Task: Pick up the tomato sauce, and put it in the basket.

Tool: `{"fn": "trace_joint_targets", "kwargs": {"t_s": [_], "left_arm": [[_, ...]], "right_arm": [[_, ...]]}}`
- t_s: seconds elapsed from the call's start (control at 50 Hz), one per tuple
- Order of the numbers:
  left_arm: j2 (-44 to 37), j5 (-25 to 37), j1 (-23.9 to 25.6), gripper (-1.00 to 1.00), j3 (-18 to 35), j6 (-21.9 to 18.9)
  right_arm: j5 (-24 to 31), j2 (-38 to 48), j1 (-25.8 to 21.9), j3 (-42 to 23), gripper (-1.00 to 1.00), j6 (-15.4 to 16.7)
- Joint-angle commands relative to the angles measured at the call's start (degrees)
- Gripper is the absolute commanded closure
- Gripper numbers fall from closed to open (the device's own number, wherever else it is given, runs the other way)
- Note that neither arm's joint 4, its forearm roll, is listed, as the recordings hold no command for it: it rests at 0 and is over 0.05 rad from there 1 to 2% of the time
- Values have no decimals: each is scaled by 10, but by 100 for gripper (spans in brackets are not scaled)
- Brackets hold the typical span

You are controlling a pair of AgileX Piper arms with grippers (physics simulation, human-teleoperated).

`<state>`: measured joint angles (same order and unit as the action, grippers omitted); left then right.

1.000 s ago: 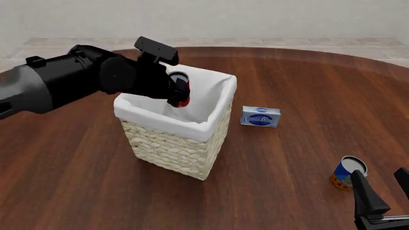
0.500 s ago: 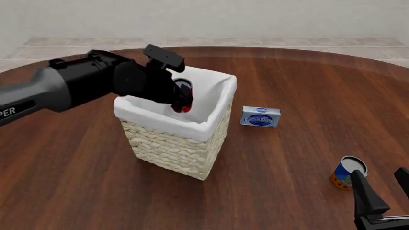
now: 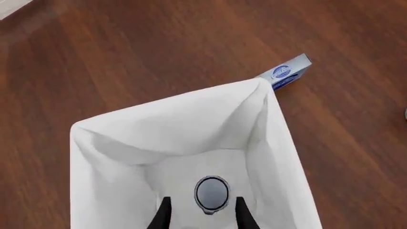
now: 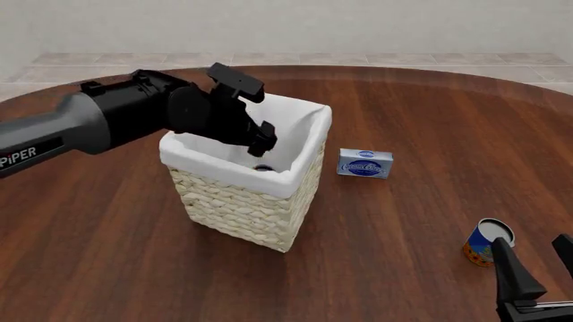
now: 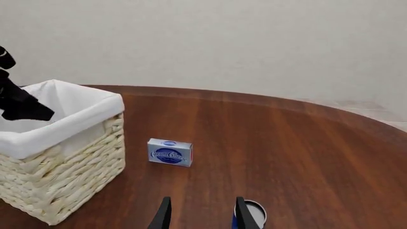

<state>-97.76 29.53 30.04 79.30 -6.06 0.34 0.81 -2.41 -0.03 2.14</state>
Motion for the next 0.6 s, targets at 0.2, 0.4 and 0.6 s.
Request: {"fn": "trace_joint_targets", "kwargs": {"t_s": [0.2, 0.4, 0.6], "left_arm": [[-4, 2, -6, -100, 16, -10], [3, 7, -13, -100, 26, -17], [18, 20, -6, -100, 43, -22]], "right_arm": [[-2, 1, -1, 0, -100, -1], [5, -6, -2, 0, -100, 0], [6, -7, -3, 0, -100, 1]]}}
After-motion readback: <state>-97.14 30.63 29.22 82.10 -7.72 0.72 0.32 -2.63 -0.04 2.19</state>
